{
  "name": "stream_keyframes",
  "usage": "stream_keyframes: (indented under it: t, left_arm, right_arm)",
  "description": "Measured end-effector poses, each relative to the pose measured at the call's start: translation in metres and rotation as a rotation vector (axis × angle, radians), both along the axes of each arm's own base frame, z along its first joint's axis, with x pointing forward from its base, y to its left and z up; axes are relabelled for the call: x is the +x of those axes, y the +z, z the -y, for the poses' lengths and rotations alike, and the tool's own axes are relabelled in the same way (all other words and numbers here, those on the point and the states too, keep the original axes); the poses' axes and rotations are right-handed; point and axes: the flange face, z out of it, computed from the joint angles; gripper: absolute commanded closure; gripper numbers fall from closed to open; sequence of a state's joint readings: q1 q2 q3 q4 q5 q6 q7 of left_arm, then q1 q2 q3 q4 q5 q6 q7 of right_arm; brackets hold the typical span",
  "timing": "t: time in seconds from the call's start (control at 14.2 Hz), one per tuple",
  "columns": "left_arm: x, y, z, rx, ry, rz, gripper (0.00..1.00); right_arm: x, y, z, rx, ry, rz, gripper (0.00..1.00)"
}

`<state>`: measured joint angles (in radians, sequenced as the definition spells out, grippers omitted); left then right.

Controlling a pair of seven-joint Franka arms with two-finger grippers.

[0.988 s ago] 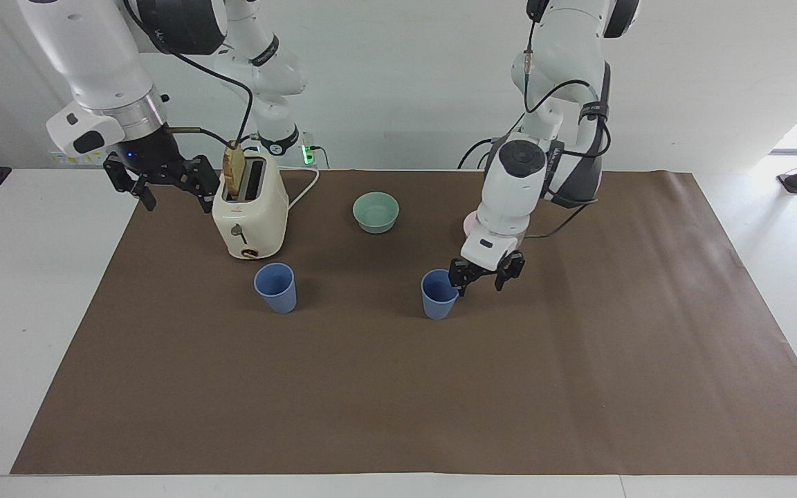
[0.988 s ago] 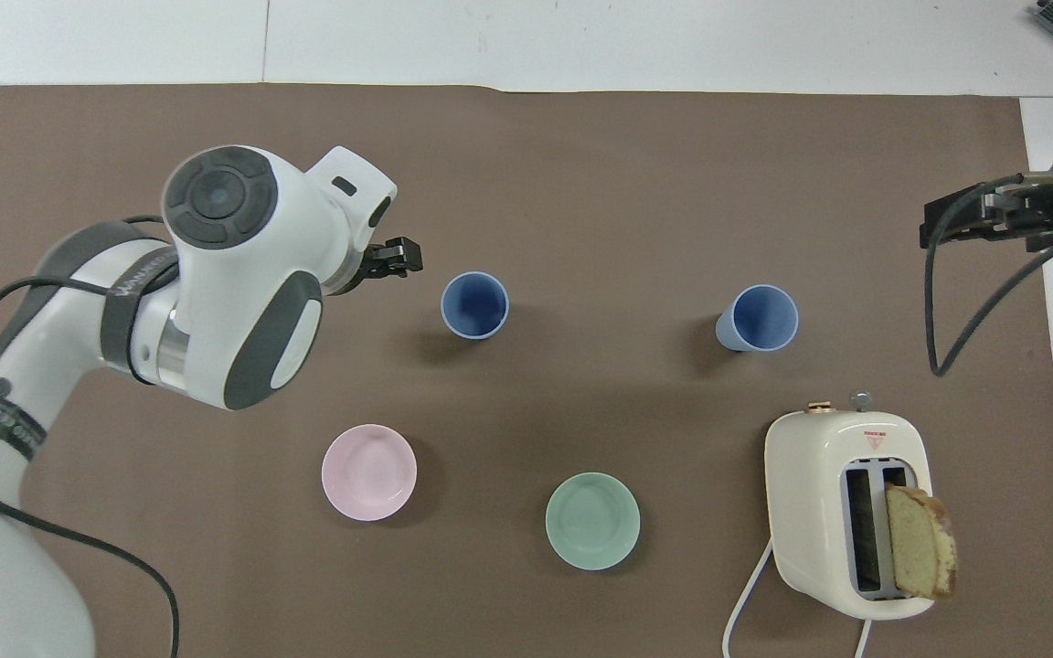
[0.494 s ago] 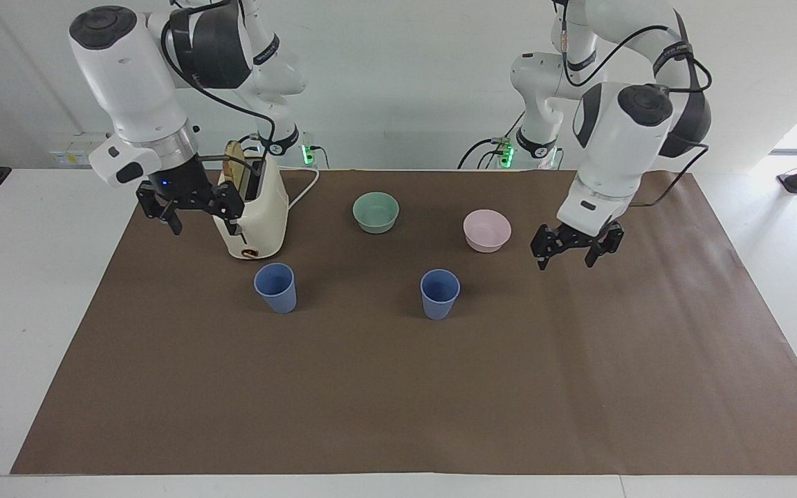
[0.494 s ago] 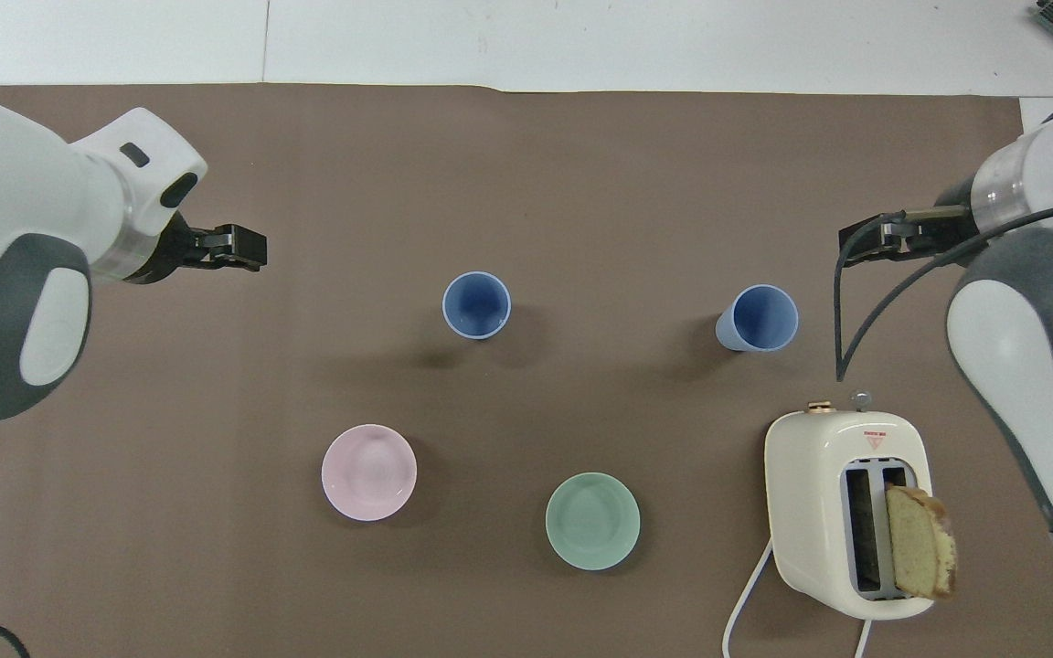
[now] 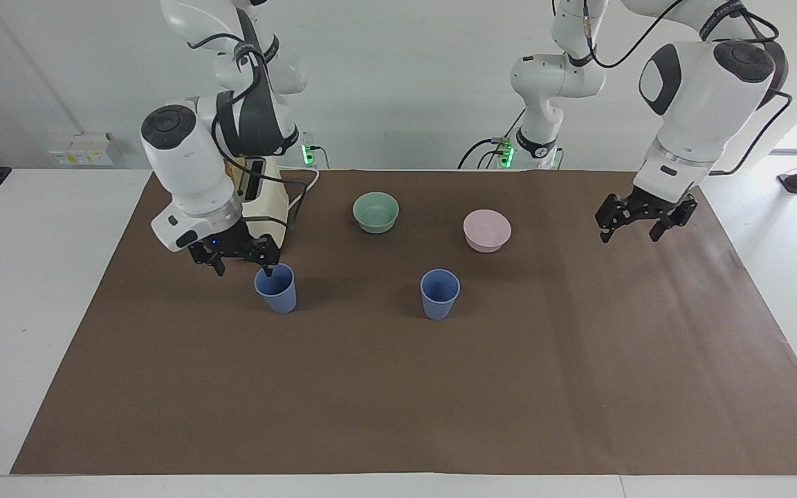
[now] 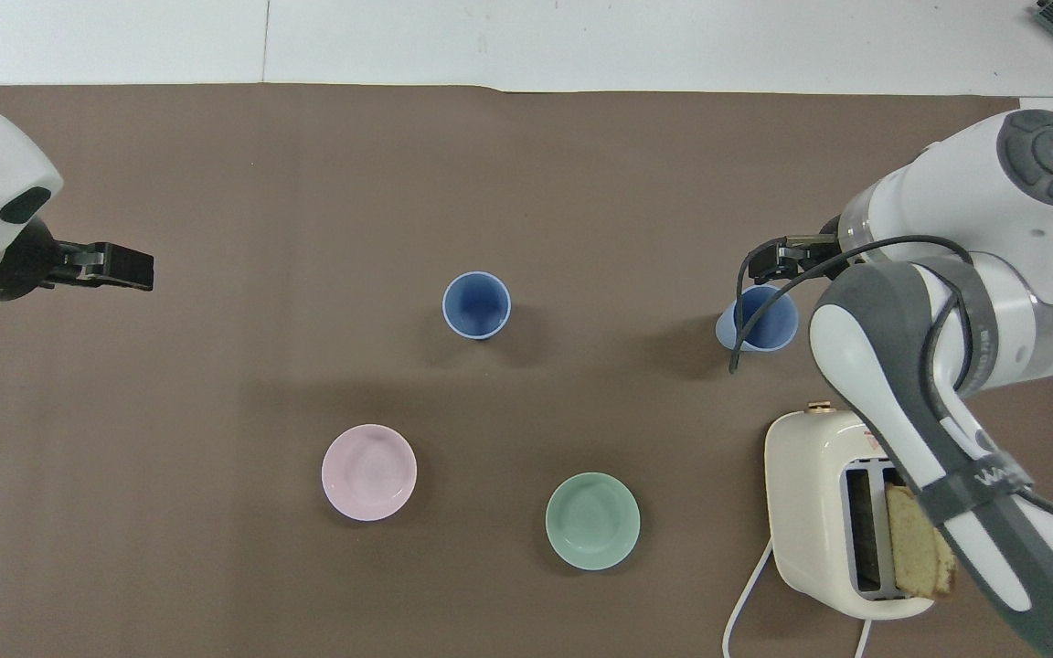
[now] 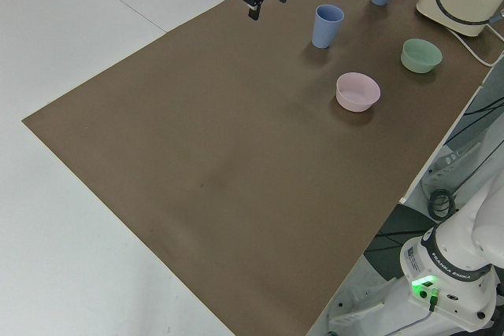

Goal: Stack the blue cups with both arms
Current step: 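Grasp the other blue cup's rim with the right gripper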

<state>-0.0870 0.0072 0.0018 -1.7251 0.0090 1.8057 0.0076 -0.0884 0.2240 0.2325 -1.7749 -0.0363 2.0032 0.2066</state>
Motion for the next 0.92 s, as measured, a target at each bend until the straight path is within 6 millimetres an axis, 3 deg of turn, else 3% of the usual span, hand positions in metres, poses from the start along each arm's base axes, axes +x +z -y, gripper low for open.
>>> stream_keyframes:
  t: [0.14,0.42,0.85,0.92]
  left_arm:
    - [-0.002,0.004,-0.008,0.001,-0.004,-0.001,0.00]
    - [-0.007,0.004,0.001,0.004,-0.024,-0.027,0.00]
    - [-0.028,0.068,-0.008,0.004,-0.013,-0.029,0.00]
    - [-0.029,0.070,-0.008,0.004,-0.013,-0.029,0.00]
  right_arm:
    - [0.000,-0.021,0.000,0.005,0.000,0.012,0.00]
    - [-0.006,-0.037,0.005,0.002,-0.007,-0.007,0.00]
    - [-0.009,-0.050,0.020,0.000,-0.031,-0.025,0.00]
    - [-0.010,-0.052,0.020,0.000,-0.029,-0.028,0.09]
